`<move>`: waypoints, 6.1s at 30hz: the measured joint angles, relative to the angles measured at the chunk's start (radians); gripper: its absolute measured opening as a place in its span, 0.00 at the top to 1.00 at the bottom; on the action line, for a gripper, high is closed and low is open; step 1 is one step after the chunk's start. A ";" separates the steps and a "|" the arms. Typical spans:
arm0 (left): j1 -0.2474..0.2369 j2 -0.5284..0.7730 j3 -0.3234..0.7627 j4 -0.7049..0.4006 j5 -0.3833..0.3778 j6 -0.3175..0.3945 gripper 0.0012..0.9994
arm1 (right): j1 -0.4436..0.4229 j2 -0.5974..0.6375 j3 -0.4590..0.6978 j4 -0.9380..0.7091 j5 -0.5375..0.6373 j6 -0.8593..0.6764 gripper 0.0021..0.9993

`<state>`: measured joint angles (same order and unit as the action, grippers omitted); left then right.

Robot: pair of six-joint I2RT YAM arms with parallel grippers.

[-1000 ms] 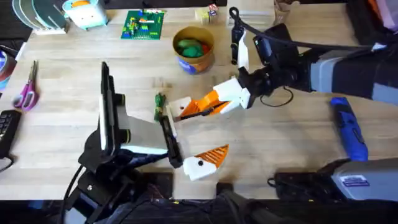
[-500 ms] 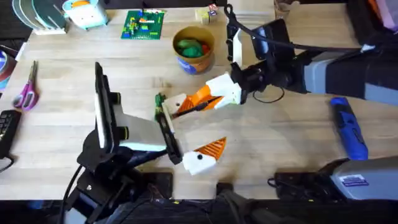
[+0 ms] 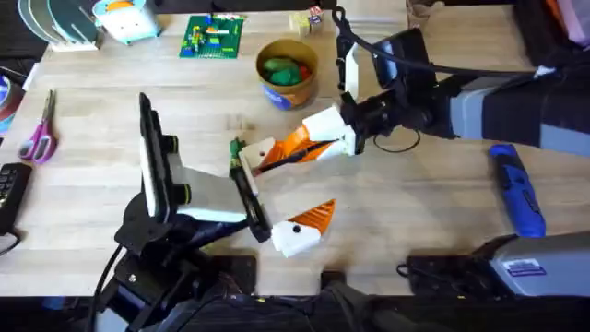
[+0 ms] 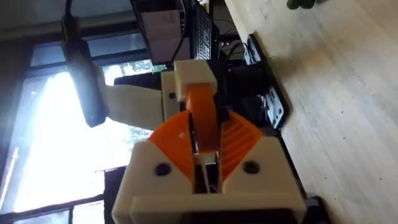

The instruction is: Pick up the gripper from the table and insert it into the empty holder that is missing its gripper. Then pick up a screw, insert it into the mounting hole, and use the screwdriver to tighten it. Finally, clean up the table by picking up the vegetable and placing it into the bucket.

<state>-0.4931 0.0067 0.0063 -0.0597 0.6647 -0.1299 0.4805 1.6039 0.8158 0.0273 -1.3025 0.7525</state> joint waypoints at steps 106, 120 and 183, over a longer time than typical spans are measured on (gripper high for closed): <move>-0.013 0.000 0.000 0.003 0.005 -0.002 0.01 | 0.154 0.030 0.261 -0.725 1.400 -0.726 0.99; -0.013 0.000 0.000 0.003 0.005 -0.002 0.01 | 0.118 -0.058 0.614 -0.986 1.388 -0.745 0.99; -0.013 0.000 0.000 0.003 0.005 -0.006 0.01 | 0.512 0.078 0.863 -1.102 1.171 -0.568 0.99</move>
<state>-0.5064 0.0067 0.0063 -0.0570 0.6701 -0.1364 0.9920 1.6821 1.6787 -1.0748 -0.1319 0.1841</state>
